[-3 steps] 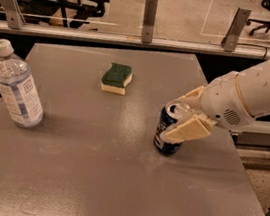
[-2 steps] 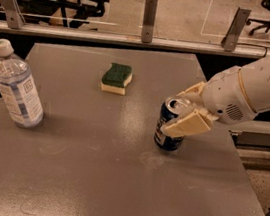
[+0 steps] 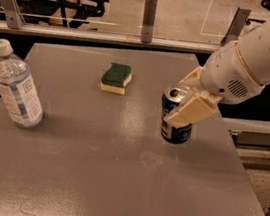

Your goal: Knock pepsi can over

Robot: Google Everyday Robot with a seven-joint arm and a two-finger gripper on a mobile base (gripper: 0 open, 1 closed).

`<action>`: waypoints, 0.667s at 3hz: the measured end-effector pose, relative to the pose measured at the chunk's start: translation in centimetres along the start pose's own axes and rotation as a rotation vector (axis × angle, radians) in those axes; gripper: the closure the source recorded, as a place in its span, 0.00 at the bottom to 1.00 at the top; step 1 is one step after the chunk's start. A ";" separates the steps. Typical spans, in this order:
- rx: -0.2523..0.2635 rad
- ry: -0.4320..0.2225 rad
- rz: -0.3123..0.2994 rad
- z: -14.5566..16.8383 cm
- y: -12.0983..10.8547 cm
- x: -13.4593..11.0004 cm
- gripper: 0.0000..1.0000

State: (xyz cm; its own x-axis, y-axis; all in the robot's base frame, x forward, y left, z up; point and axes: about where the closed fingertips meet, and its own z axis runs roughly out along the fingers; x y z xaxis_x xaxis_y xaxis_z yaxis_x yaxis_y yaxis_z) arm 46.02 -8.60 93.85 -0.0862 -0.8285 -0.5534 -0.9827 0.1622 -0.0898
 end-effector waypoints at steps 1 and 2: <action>-0.073 0.192 -0.138 0.9 2.7 -0.7 1.00; -0.123 0.349 -0.259 2.1 4.9 -0.6 1.00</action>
Offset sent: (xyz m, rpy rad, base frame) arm -0.0674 0.0309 -0.0338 -0.5862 0.0458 0.3933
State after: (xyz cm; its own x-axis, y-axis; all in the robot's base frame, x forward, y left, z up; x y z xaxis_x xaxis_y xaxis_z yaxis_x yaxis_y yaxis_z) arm 41.60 -6.12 92.00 0.1361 -0.9680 -0.2108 -0.9894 -0.1222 -0.0779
